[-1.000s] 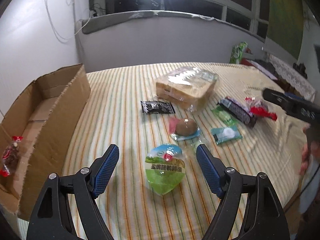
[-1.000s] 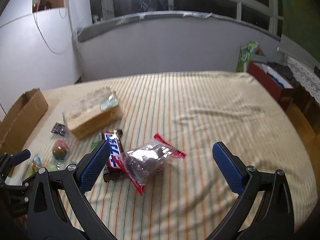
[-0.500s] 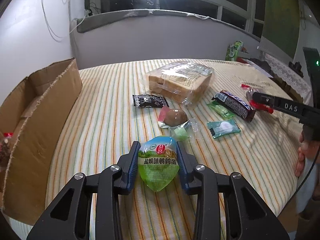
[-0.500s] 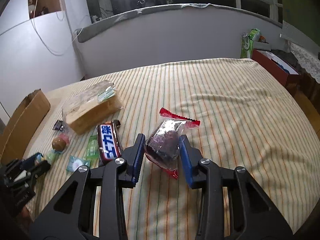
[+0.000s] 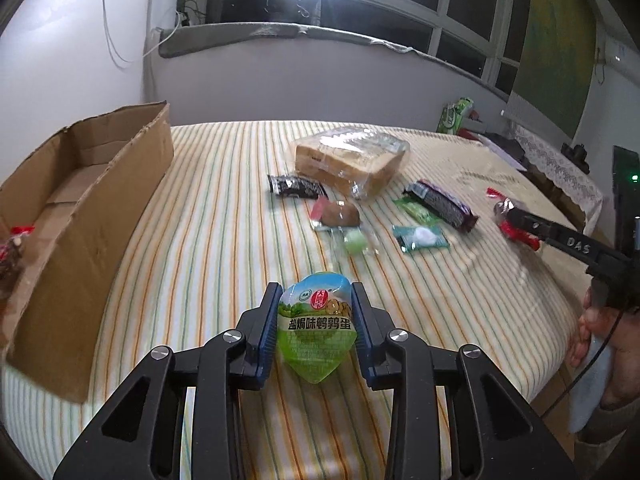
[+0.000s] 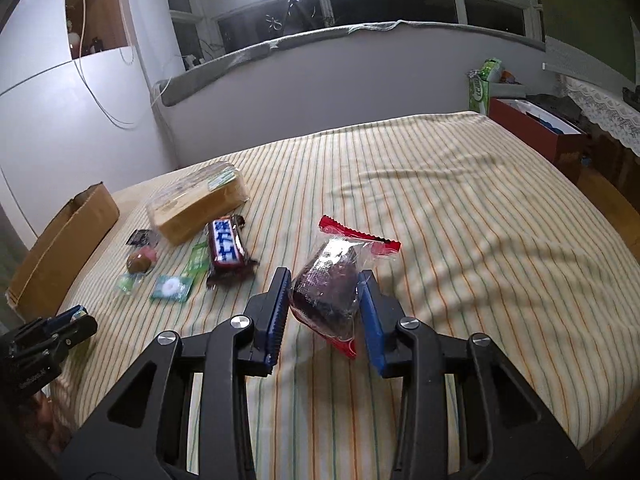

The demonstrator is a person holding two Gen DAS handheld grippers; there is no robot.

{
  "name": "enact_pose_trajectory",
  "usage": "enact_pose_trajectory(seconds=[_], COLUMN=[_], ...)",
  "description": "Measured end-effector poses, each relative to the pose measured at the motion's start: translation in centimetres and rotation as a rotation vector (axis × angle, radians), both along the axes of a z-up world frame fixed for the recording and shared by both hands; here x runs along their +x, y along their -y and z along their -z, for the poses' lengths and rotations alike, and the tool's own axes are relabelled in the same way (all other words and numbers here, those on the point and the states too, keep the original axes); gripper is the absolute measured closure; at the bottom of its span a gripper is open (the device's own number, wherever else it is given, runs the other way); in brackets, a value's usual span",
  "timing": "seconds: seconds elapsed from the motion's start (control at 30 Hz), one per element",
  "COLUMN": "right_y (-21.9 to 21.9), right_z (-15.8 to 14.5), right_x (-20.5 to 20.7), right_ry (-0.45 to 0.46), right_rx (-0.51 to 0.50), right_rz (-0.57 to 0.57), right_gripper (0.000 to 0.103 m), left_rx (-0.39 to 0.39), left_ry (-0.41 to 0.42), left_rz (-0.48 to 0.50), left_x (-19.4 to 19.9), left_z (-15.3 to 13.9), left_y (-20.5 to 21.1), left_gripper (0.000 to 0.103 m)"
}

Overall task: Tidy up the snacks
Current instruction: 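Carry the green egg pack and red-wrapped pastry to the box with both grippers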

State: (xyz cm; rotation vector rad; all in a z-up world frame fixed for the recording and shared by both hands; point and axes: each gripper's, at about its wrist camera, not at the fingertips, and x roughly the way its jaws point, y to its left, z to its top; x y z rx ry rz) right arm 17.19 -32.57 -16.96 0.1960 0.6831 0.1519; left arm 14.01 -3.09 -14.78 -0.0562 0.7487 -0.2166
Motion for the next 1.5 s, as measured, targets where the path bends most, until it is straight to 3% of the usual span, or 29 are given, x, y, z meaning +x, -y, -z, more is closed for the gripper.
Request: enact_pose_trajectory(seconds=[0.3,0.4,0.6,0.73,0.93,1.27,1.5], right_y=[-0.7,-1.5,-3.5,-5.2,-8.1,-12.9,-19.7], right_z=[-0.7,-3.3,-11.1,-13.8,-14.5,-12.8,-11.8], right_x=[-1.9,-3.0,-6.8,-8.8,-9.7,-7.7,-5.5], right_ry=[0.018,0.072,0.227,0.273,0.269,0.218,0.194], right_rx=[0.024,0.007,-0.06,-0.098,-0.128,-0.152,-0.165], right_rz=[-0.006,-0.008,-0.012,-0.017,-0.052,-0.144,-0.267], right_gripper=[0.067,0.067,0.067,0.067,0.067,0.067,0.067], left_rx=[0.014,0.002,-0.03,-0.057,-0.092,-0.107,-0.123], left_ry=[0.017,0.054,0.239,0.305,0.313,0.307,0.295], left_rz=[0.021,0.029,0.049,0.044,0.023,-0.037,-0.117], left_x=[-1.1,-1.4,-3.6,-5.2,-6.6,-6.4,-5.9], left_z=[-0.5,-2.2,-9.5,-12.4,-12.5,-11.7,-10.6], left_y=[1.9,2.3,1.5,0.0,-2.2,-4.9,-9.0], left_gripper=[0.071,0.071,0.071,0.071,0.071,0.071,0.071])
